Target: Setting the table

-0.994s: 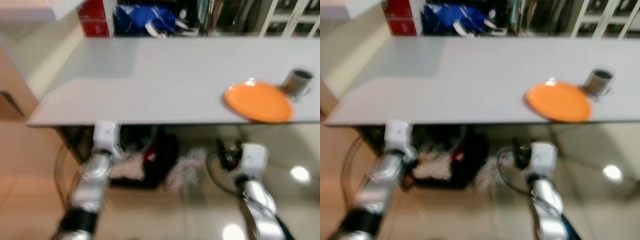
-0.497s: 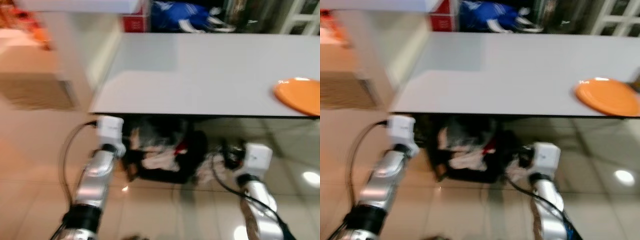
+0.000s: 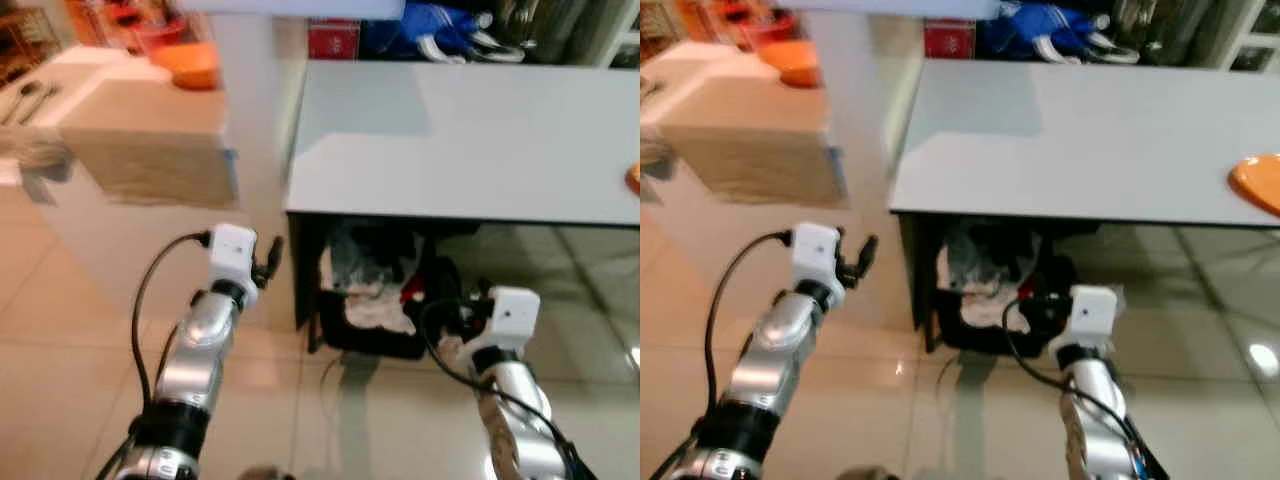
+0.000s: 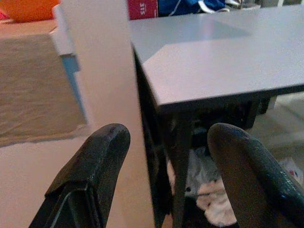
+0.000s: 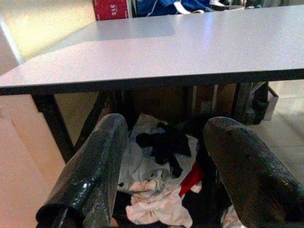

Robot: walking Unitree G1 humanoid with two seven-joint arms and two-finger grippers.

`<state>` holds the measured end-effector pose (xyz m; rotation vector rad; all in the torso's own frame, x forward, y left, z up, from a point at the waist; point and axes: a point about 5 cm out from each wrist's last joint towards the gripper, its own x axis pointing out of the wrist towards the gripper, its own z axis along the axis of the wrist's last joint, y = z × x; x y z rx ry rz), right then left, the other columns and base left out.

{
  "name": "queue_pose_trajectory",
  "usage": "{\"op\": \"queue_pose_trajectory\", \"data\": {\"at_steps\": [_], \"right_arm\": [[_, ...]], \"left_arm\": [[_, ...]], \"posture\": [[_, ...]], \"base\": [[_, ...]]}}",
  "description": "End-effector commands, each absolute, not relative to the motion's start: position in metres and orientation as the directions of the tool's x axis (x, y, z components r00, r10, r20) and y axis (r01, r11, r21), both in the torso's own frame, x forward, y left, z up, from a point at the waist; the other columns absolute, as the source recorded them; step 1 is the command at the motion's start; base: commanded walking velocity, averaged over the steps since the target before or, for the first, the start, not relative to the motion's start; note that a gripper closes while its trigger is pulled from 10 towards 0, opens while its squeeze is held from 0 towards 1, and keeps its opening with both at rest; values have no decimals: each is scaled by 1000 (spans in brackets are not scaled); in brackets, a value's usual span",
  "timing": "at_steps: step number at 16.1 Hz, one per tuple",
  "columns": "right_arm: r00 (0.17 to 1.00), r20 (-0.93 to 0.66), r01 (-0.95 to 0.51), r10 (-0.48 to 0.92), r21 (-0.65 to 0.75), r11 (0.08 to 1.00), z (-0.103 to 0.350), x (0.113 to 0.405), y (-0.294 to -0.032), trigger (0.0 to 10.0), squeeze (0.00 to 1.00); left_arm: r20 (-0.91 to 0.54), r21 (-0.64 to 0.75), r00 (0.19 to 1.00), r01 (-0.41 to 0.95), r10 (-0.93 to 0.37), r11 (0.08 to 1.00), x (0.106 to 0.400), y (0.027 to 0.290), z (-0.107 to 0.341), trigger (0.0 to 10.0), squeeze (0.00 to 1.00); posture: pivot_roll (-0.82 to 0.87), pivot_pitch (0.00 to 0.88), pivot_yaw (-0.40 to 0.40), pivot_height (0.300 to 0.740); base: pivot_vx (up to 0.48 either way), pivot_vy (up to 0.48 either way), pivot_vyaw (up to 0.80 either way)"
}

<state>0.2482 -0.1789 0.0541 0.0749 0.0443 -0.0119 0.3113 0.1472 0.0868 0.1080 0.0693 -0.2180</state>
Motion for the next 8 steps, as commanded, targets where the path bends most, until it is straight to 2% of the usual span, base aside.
{"op": "queue_pose_trajectory", "data": {"at_steps": [1, 8], "right_arm": [[1000, -27, 3, -1, 85, 996, 58, 252, -175, 10000, 0], [1000, -24, -2, 4, 80, 997, 58, 253, -175, 10000, 0]], "left_arm": [[-73, 117, 975, 216, -208, 969, 313, 152, 90, 10000, 0], [-95, 108, 972, 226, -216, 968, 312, 149, 82, 10000, 0]], "posture": [[51, 0, -8, 740], [17, 0, 1, 740]], "base": [[0, 480, 0], [0, 480, 0]]}}
